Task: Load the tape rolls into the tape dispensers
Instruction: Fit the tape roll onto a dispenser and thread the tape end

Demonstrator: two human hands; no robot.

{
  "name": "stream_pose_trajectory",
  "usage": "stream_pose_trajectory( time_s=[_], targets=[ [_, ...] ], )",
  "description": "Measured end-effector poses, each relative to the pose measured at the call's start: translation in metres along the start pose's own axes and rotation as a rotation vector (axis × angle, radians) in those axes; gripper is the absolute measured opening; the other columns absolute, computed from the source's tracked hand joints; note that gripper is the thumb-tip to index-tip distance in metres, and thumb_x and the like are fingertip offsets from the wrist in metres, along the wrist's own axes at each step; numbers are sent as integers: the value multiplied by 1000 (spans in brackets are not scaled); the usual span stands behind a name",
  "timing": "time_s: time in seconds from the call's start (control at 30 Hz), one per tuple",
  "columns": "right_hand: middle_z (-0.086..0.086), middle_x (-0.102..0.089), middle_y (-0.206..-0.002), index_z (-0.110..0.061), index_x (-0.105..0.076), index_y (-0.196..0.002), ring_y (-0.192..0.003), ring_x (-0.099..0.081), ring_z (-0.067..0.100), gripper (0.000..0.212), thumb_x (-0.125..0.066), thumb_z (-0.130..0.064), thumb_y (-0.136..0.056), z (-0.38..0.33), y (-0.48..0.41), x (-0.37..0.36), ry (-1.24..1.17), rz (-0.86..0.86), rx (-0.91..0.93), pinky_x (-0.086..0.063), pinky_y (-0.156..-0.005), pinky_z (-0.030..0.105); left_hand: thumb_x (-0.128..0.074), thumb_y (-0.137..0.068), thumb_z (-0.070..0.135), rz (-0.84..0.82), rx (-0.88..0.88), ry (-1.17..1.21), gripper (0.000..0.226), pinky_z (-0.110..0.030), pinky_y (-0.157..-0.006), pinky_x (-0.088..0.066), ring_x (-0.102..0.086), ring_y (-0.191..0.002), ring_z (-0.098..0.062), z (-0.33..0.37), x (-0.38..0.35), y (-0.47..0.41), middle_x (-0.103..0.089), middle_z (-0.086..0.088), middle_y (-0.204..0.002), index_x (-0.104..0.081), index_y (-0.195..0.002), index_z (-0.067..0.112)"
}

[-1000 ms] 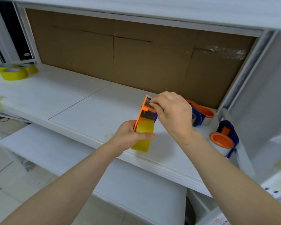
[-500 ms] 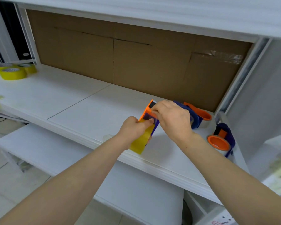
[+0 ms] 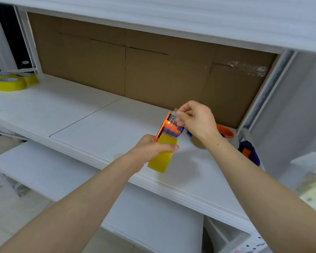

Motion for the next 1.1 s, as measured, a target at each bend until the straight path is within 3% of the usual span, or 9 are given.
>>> stream_pose_trajectory(
  time_s=[0.17, 0.23, 0.33, 0.4, 0.57, 0.7, 0.87, 1.0, 1.1],
  targets=[
    [13, -69, -67, -8, -63, -73, -61, -66, 19, 9, -72, -7, -76, 9, -2, -2, -164, -81, -173, -59, -67, 37, -62, -83, 47, 133, 75, 67, 43, -27, -65, -46, -63, -82, -19, -11, 7, -7, -67, -7, -102, -59, -107, 12],
    [11, -67, -62, -13, -60, -66, -61, -66, 19, 20, -80, -12, -72, 10, 0, -3, -133, -96, -184, -59, -65, 35, -58, -87, 45, 185, 62, 74, 37, -33, -73, -49, -64, -90, -27, -14, 10, -10, -67, -13, -106, -61, -101, 11],
    [6, -66, -59, -15, -57, -65, -60, -69, 18, 22, -78, -10, -71, 15, 2, -6, -73, -65, -204, -60, -69, 41, -61, -85, 42, 290, 11, 59, 31, -39, -75, -50, -64, -85, -33, -18, 15, -13, -65, -16, -92, -61, -76, 12],
    [7, -67, -58, -16, -58, -64, -62, -69, 20, 18, -74, -8, -67, 16, 2, -8, -35, -36, -202, -60, -68, 46, -62, -81, 47, 365, -13, 30, 35, -37, -67, -45, -55, -70, -28, -20, 19, -14, -57, -13, -79, -59, -75, 13],
    [5, -67, -59, -19, -57, -59, -67, -69, 24, 17, -72, -15, -65, 12, 3, -10, 26, -13, -199, -59, -71, 47, -58, -83, 50, 464, -38, -18, 48, -34, -62, -36, -43, -63, -27, -19, 27, -14, -44, -12, -65, -44, -58, 12],
    [5, -69, -64, -20, -58, -62, -69, -69, 25, 15, -72, -21, -65, 13, 4, -13, 66, -29, -190, -58, -70, 47, -64, -78, 54, 402, -28, -16, 49, -34, -62, -38, -48, -63, -26, -19, 21, -13, -46, -12, -66, -49, -63, 10],
    [8, -67, -66, -20, -57, -62, -71, -68, 30, 16, -70, -14, -67, 20, 2, -17, 6, -25, -213, -58, -68, 51, -77, -73, 36, 218, 74, 165, 31, -29, -64, -50, -63, -71, -20, -24, 7, -10, -66, -8, -82, -58, -77, 12],
    [6, -67, -66, -20, -55, -64, -73, -69, 28, 20, -71, -10, -71, 28, -2, -21, -19, -24, -245, -58, -71, 52, -67, -83, 37, 178, 93, 163, 33, -27, -61, -45, -60, -71, -23, -27, 3, -19, -65, -14, -94, -60, -93, 6],
    [6, -68, -71, -21, -56, -63, -75, -68, 26, 19, -70, -12, -72, 34, -5, -22, 34, -18, -247, -58, -71, 51, -60, -83, 48, 141, 74, 111, 39, -30, -62, -34, -49, -74, -22, -30, -6, -26, -54, -12, -86, -56, -94, 11]
  ],
)
Point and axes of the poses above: each hand's wrist, its own y-axis away from the middle knuckle, its own x-axis out of the back of the hand, z = x × y, the point moved 8 cm from there along -y, towards the middle knuckle
